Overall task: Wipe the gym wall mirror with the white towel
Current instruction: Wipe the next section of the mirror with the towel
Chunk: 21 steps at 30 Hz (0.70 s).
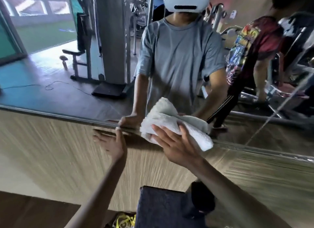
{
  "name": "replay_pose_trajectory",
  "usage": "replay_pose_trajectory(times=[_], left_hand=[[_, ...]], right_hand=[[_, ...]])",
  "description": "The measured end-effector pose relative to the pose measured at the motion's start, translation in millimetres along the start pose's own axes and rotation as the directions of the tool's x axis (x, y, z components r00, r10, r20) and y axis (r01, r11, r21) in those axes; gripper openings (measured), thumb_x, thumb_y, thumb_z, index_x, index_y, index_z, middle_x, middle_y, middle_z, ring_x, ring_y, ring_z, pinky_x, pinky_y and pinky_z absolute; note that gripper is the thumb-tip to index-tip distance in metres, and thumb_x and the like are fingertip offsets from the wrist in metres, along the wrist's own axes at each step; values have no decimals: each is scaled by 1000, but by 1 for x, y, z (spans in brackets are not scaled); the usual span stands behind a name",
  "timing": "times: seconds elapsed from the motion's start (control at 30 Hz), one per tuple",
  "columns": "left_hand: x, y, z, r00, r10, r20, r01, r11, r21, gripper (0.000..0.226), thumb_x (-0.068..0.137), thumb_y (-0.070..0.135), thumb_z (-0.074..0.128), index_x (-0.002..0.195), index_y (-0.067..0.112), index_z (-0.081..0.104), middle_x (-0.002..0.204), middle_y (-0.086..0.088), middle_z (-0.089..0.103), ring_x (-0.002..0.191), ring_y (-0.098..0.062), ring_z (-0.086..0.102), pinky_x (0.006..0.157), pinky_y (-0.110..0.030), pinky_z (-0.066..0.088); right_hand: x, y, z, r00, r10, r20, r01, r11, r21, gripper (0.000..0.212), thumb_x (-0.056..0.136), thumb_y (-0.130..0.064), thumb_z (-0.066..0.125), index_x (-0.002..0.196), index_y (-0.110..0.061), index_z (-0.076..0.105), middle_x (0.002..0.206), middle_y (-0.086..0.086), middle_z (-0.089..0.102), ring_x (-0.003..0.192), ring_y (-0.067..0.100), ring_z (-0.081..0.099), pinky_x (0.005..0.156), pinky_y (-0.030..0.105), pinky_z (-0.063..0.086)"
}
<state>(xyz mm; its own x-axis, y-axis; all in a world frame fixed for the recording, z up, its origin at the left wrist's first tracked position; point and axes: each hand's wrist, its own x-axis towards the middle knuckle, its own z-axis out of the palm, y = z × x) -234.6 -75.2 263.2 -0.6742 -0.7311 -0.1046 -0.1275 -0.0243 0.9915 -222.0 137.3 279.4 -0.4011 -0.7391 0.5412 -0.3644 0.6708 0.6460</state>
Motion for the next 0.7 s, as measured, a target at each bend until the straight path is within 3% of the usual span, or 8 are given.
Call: replay_pose_trajectory(times=[0.07, 0.17, 0.3, 0.47, 0.6, 0.7], left_hand=[[-35, 2, 21, 999, 5, 48, -4, 1000, -20, 99, 90, 48, 57, 159, 12, -3, 167, -14, -11, 154, -29, 0, 120, -48, 9], [-75, -4, 46, 992, 36, 120, -34, 999, -16, 124, 61, 73, 43, 159, 12, -4, 166, -16, -12, 154, -33, 2, 119, -51, 13], [-109, -8, 68, 983, 96, 155, -91, 995, -39, 129, 57, 74, 41, 159, 10, -4, 165, -18, -15, 154, -36, -1, 119, -53, 11], [-121, -17, 77, 975, 134, 177, -134, 991, -9, 133, 57, 81, 40, 158, 11, -9, 165, -19, -18, 153, -40, -3, 119, -60, 7], [-120, -15, 78, 982, 91, 164, -98, 995, 30, 130, 56, 75, 41, 159, 15, -9, 166, -15, -16, 153, -38, 0, 120, -57, 8], [-120, -8, 78, 988, 81, 135, -89, 995, 51, 119, 63, 63, 43, 160, 16, -7, 166, -14, -13, 153, -34, 3, 121, -56, 10]], right_hand=[[-47, 35, -4, 999, 33, -34, -33, 999, -12, 47, 93, -18, 46, 136, -28, 61, 157, -1, 40, 141, 17, 39, 116, 57, 23], [-124, 91, -12, 1000, 15, -18, -17, 995, -96, 47, 91, -28, 53, 139, -29, 56, 157, -1, 40, 143, 21, 36, 110, 55, 29], [-188, 142, -24, 997, 42, 58, -30, 981, -190, 52, 93, -44, 56, 143, -31, 48, 159, -1, 35, 143, 24, 31, 106, 56, 27], [-166, 118, -18, 982, 180, 53, -173, 978, -115, 62, 82, -43, 66, 142, -37, 52, 160, -3, 32, 145, 23, 30, 110, 61, 20], [-104, 75, -13, 991, 120, 55, -116, 991, -60, 75, 76, -47, 66, 148, -38, 45, 164, -3, 23, 148, 22, 22, 112, 61, 13], [-87, 67, -10, 995, 101, 19, -100, 994, -35, 71, 82, -43, 60, 149, -34, 41, 166, -1, 19, 148, 22, 25, 118, 60, 6]])
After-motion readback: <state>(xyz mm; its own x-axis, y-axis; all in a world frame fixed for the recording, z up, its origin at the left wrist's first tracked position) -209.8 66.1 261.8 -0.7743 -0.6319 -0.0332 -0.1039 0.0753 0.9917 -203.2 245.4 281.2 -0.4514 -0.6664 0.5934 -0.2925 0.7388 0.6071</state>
